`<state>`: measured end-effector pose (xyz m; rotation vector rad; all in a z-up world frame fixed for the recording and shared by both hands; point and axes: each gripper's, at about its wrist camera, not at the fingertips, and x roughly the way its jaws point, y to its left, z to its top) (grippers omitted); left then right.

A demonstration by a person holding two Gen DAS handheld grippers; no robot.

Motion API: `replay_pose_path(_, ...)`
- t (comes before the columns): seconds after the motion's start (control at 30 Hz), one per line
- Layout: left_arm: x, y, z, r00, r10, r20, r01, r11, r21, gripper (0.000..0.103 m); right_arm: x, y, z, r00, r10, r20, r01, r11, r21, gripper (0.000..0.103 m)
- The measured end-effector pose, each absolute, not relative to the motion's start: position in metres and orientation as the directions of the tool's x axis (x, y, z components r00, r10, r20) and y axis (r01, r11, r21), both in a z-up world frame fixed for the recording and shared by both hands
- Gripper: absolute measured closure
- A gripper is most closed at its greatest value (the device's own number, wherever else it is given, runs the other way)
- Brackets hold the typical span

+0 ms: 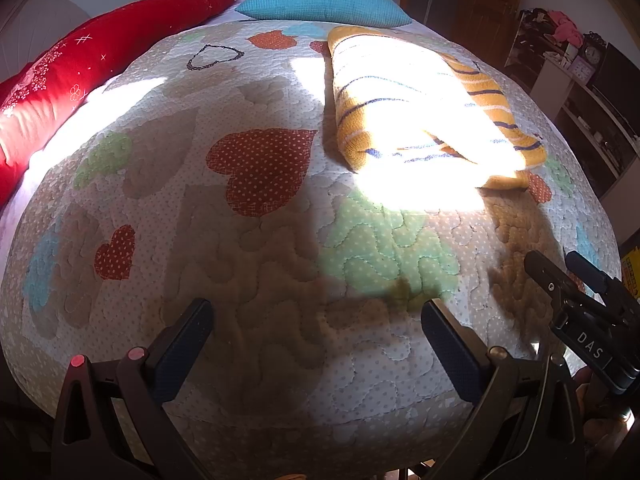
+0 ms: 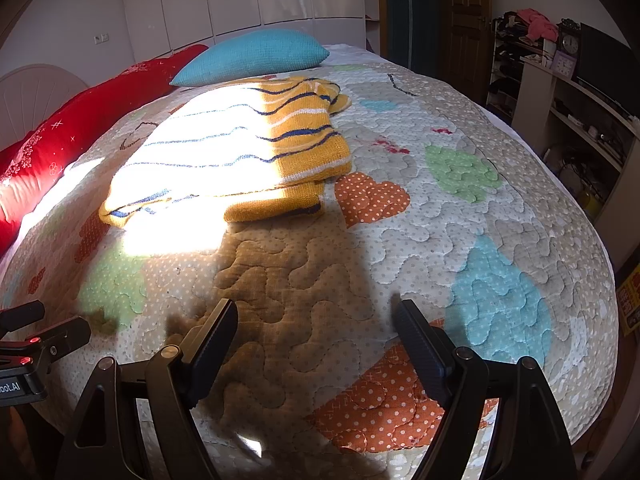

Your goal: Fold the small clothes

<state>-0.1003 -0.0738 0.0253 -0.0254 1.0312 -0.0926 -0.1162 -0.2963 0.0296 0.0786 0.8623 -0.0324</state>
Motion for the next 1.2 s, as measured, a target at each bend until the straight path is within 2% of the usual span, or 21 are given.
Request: replay_pose_path(1.2, -0.0989, -0.0746, 0.0209, 0.499, -0.095, -0.861, 0.069, 0.995, -0.07, 0.0, -0.1143, -0.2927, 0.0303, 0.654, 0.002, -0.757, 0.065, 0.996, 0.059, 0.015)
